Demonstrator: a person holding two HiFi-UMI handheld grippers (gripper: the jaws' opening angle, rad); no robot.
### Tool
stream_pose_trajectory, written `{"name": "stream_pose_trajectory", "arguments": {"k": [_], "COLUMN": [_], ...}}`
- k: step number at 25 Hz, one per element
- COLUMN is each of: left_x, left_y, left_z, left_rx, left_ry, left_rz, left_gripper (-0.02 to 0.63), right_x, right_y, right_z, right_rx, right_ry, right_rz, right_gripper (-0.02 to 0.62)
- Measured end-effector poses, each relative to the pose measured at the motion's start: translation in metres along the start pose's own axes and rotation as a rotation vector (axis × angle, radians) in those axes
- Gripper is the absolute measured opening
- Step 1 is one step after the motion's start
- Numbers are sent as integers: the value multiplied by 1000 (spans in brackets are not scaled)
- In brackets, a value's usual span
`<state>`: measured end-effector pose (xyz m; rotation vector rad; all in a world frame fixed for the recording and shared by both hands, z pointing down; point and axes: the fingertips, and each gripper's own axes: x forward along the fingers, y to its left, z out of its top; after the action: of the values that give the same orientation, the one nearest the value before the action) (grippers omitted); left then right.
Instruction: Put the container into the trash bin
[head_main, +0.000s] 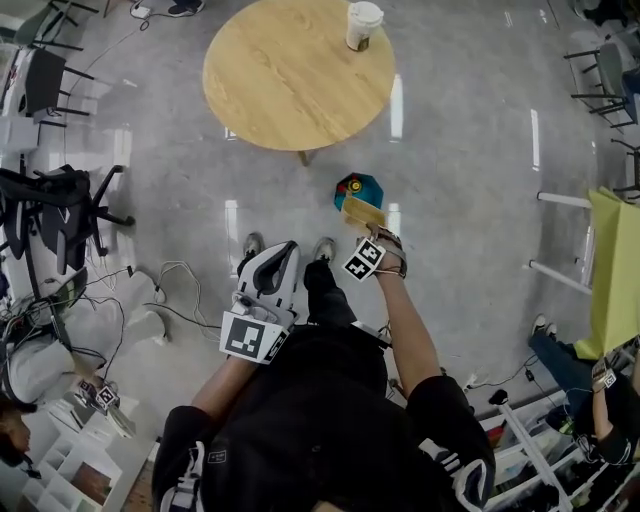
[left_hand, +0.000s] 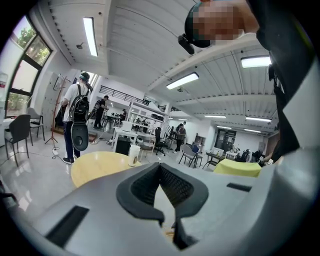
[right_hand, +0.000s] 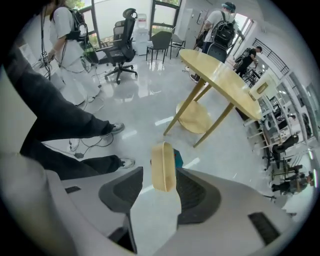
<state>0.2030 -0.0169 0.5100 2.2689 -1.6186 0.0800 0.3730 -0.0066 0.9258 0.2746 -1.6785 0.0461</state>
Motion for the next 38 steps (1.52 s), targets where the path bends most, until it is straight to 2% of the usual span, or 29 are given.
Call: {"name": "stream_pose_trajectory", "arguments": {"k": [5,7,9,14,17,20,22,25,31,35,38], "left_x": [-4,-5,-6,-11,-19,-26,-30,-43,-73,-96,-110], "left_y": [16,20,22,30,37,40,47,65,104,126,143], "left_z": [-2,1,2,11,22,33,41,55,80,89,90], "left_rx": [-7,-8,-6,-3,1,16,23,34,54,63,55], "left_ry": [2,-2,-5,-24,-40,-57,-73,-105,-162,-189,-203], "left_rz": [10,6,0,-18,-34,-46,-47,-37,-8,20,40], "left_gripper": [9,9,9,9,9,9,9,9,9,9,9], "right_x": [-1,-9,-19,-55,-92,-144,-185,-251,-372,-430,-450], "right_y": [-1,-4,-9,-24,-34,-49,-61,-76,-82,-66,-50], "right_z": [15,22,26,40,57,81,101,143,229,268,290], "right_rx": [73,122,202,458,612,770,833,854,742,699,685], "right_ry": [-33,-60,-98,-206,-314,-490,-603,-757,-991,-1118,-1166], "right_rz": [-13,-32,-54,-91,-123,-151,-179,-230,-321,-352,-357], "right_gripper": [223,176,66,34,29,28,26,26,26,26,26]}}
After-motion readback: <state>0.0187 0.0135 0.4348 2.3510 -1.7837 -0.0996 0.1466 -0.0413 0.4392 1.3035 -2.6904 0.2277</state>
